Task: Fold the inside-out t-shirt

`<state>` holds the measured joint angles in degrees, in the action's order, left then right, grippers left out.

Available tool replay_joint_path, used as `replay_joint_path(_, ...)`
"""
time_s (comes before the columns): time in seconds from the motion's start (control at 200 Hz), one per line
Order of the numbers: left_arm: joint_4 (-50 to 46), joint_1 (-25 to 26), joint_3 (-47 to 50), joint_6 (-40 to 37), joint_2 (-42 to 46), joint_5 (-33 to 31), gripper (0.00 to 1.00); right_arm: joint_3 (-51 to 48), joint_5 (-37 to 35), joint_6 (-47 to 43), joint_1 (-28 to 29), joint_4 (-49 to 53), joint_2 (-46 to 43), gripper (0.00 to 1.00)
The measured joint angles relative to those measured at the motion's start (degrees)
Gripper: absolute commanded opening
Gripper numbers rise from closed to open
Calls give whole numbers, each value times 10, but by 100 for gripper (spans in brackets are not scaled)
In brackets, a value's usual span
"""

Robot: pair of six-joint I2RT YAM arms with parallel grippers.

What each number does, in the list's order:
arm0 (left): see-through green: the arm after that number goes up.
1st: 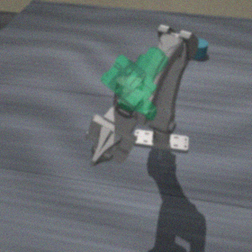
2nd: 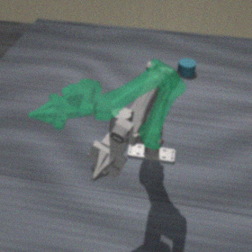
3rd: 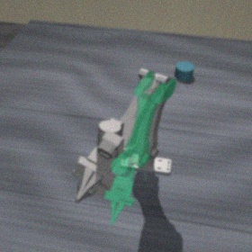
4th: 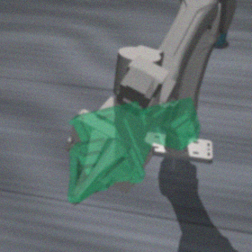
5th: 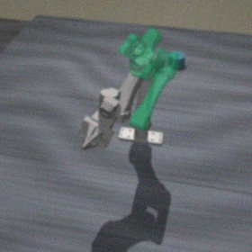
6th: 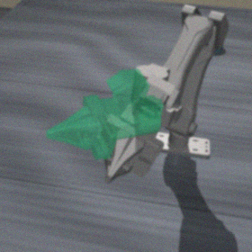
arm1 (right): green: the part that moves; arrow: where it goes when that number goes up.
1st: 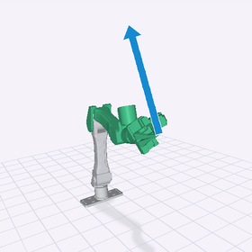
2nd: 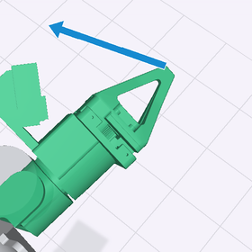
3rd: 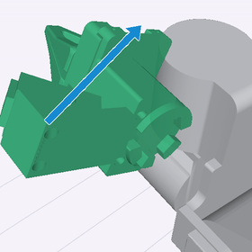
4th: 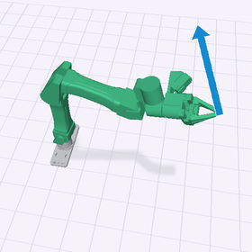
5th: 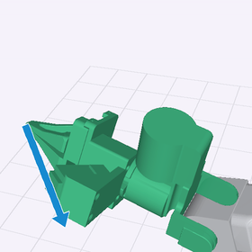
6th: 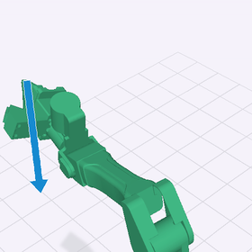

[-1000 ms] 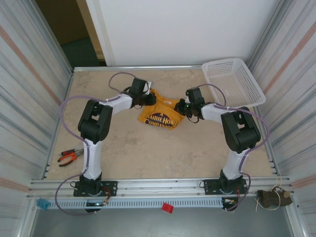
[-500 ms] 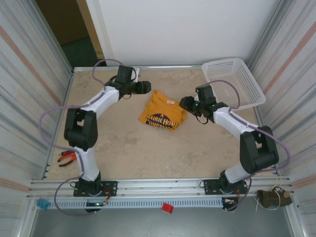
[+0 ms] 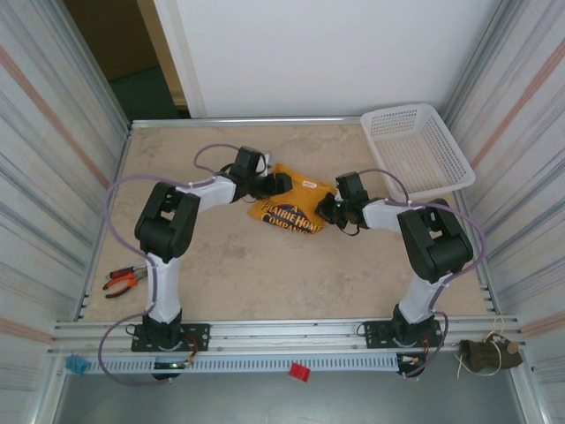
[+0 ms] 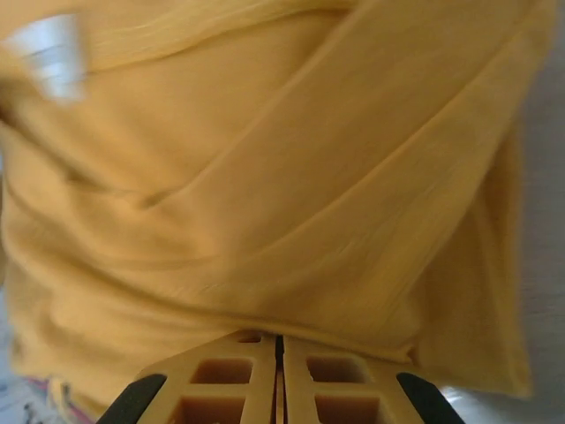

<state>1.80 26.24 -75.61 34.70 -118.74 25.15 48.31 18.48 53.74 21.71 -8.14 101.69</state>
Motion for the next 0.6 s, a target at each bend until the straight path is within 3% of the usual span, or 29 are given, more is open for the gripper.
replay_joint_path(0.21, 68, -13, 29, 52, -1, 11, 67, -12, 47, 26, -15, -49, -3, 29)
replay_joint_path(0.356, 79, -31, 43, 68, 6, 11, 66, 17, 61, 4, -23, 20, -47, 47)
replay_joint_path(0.601, 40, -100, 49, 60, 25, -30, 65, 70, 66, -46, -82, 110, -207, 54)
